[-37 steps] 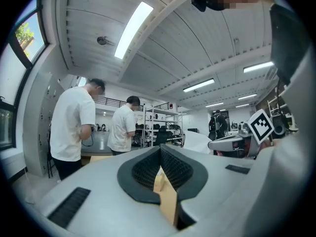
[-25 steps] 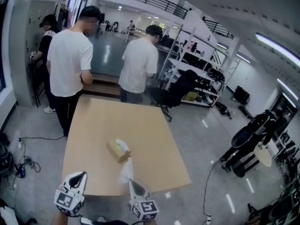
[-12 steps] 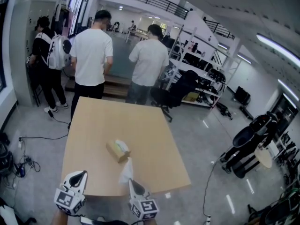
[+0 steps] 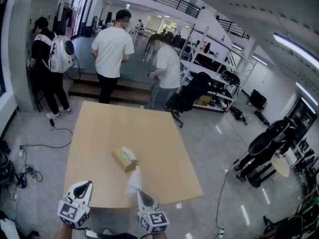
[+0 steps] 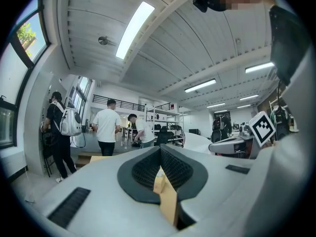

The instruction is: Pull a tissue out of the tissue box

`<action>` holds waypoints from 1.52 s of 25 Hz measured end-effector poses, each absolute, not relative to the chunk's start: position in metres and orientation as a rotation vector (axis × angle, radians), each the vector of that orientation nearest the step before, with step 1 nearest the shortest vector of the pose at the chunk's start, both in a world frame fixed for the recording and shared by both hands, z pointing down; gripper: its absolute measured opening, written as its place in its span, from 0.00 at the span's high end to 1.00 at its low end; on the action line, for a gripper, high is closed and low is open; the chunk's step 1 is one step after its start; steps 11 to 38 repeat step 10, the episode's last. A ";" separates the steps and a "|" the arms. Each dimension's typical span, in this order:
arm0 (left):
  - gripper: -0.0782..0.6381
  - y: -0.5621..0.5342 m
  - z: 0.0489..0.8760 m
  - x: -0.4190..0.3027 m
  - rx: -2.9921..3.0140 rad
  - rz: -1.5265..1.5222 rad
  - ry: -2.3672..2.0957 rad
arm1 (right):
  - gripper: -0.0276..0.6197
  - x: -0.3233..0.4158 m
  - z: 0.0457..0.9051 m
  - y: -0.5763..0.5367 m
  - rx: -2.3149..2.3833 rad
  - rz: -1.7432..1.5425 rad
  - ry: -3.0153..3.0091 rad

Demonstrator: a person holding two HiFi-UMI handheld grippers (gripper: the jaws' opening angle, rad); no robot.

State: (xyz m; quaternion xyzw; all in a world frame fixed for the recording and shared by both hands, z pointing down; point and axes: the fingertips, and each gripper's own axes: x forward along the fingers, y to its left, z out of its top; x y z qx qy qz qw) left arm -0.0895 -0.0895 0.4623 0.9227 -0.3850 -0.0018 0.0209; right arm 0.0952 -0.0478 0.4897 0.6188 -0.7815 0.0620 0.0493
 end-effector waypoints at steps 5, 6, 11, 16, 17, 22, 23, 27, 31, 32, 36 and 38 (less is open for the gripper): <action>0.88 -0.090 0.463 -0.088 2.848 0.013 -1.207 | 0.94 0.099 0.490 -0.047 1.885 0.197 -2.382; 0.88 -0.090 0.461 -0.087 2.844 0.021 -1.217 | 0.94 0.100 0.489 -0.047 1.885 0.198 -2.382; 0.88 -0.088 0.463 -0.079 2.845 0.025 -1.202 | 0.94 0.107 0.488 -0.047 1.882 0.195 -2.381; 0.88 -0.088 0.463 -0.079 2.845 0.025 -1.202 | 0.94 0.107 0.488 -0.047 1.882 0.195 -2.381; 0.88 -0.088 0.463 -0.079 2.845 0.025 -1.202 | 0.94 0.107 0.488 -0.047 1.882 0.195 -2.381; 0.88 -0.088 0.463 -0.079 2.845 0.025 -1.202 | 0.94 0.107 0.488 -0.047 1.882 0.195 -2.381; 0.88 -0.088 0.463 -0.079 2.845 0.025 -1.202 | 0.94 0.107 0.488 -0.047 1.882 0.195 -2.381; 0.88 -0.088 0.463 -0.079 2.845 0.025 -1.202 | 0.94 0.107 0.488 -0.047 1.882 0.195 -2.381; 0.88 -0.088 0.463 -0.079 2.845 0.025 -1.202 | 0.94 0.107 0.488 -0.047 1.882 0.195 -2.381; 0.88 -0.088 0.463 -0.079 2.845 0.025 -1.202 | 0.94 0.107 0.488 -0.047 1.882 0.195 -2.381; 0.88 -0.088 0.463 -0.079 2.845 0.025 -1.202 | 0.94 0.107 0.488 -0.047 1.882 0.195 -2.381; 0.88 -0.088 0.463 -0.079 2.845 0.025 -1.202 | 0.94 0.107 0.488 -0.047 1.882 0.195 -2.381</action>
